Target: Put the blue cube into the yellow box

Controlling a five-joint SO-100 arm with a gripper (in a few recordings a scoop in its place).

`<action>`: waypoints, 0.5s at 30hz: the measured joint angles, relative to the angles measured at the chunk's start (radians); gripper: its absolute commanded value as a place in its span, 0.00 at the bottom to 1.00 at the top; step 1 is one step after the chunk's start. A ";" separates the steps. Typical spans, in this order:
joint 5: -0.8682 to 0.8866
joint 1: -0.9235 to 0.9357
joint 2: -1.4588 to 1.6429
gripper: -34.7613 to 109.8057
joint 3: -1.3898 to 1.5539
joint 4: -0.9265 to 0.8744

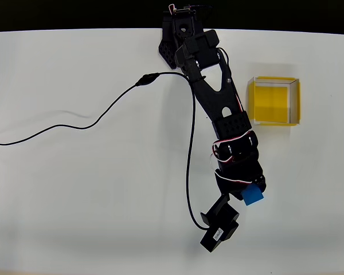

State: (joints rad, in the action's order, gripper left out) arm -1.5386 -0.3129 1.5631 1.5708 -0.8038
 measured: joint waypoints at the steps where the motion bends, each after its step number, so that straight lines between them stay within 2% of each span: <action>1: 0.009 -0.023 0.043 0.33 0.018 -0.008; 7: 0.094 -0.189 0.233 0.32 0.097 -0.103; 15: 0.262 -0.419 0.339 0.32 0.170 -0.267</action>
State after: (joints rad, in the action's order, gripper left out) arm -1.2763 -0.7317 1.9021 1.7411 -1.0707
